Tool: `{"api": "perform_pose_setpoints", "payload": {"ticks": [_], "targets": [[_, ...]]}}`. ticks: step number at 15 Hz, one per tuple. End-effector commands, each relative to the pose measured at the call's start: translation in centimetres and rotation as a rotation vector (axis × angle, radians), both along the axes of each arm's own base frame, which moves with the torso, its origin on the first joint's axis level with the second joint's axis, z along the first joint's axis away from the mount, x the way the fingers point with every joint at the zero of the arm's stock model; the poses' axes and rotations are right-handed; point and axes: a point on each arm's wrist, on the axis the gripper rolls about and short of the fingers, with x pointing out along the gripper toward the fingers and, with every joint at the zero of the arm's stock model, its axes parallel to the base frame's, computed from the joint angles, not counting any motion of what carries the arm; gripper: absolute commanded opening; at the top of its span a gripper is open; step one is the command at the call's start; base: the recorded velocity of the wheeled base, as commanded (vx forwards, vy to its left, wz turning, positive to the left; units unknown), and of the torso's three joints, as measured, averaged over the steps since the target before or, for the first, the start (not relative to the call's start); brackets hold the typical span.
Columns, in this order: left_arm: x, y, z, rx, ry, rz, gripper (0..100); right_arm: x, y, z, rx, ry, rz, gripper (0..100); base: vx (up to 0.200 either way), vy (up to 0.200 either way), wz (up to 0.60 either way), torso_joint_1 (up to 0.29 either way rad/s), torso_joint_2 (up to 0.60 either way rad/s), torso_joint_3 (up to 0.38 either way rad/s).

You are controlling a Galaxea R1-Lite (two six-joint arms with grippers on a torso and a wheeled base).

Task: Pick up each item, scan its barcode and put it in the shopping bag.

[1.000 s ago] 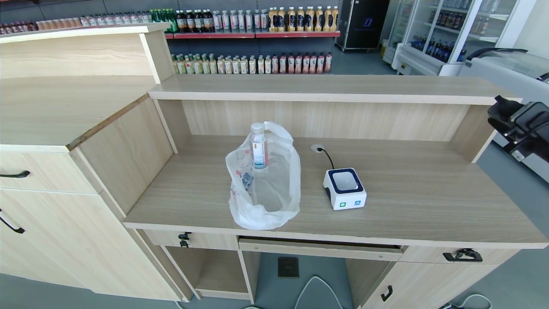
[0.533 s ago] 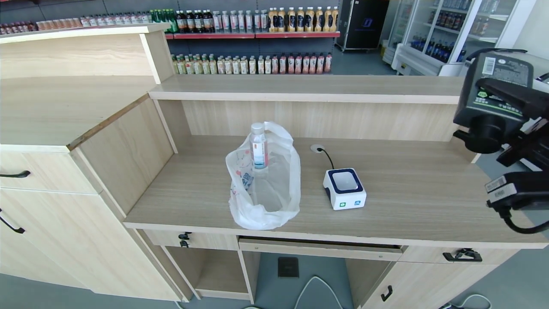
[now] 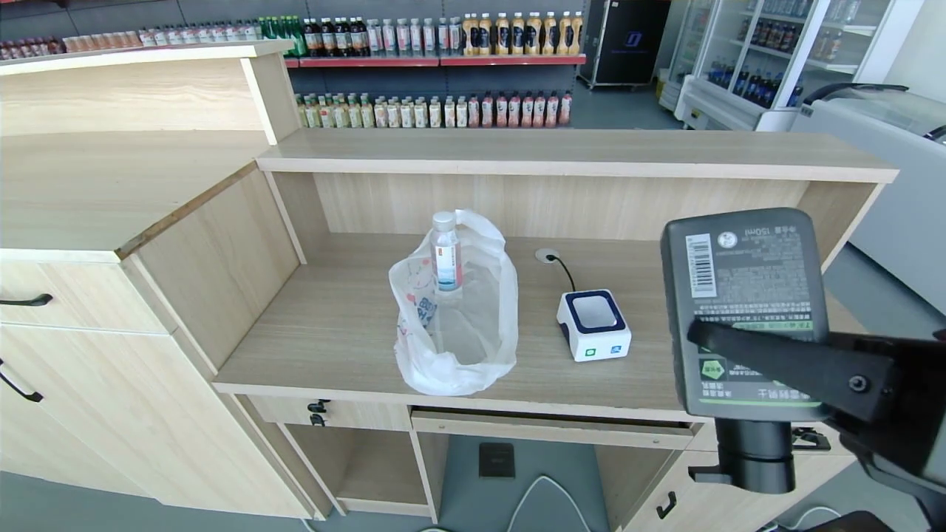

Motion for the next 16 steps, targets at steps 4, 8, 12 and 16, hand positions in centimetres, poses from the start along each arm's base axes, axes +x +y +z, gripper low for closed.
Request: {"api": "perform_pose_setpoints", "payload": {"ticks": [4,8,12,16], "targets": [[0.0,0.0,0.0,0.0,0.0,0.001,100,-3.0,0.3,0.9,0.041,-0.047,0.144,0,0.0,0.0,0.0,0.0,0.0,0.0],[0.0,0.0,0.0,0.0,0.0,0.001,100,-3.8,0.9,0.8,0.044,-0.043,0.212,0,0.0,0.0,0.0,0.0,0.0,0.0],[0.0,0.0,0.0,0.0,0.0,0.001,100,-4.6,0.4,1.3,0.068,-0.062,0.241,0,0.0,0.0,0.0,0.0,0.0,0.0],[0.0,0.0,0.0,0.0,0.0,0.001,100,-5.6,-1.1,1.2,0.063,-0.058,0.235,0,0.0,0.0,0.0,0.0,0.0,0.0]]}}
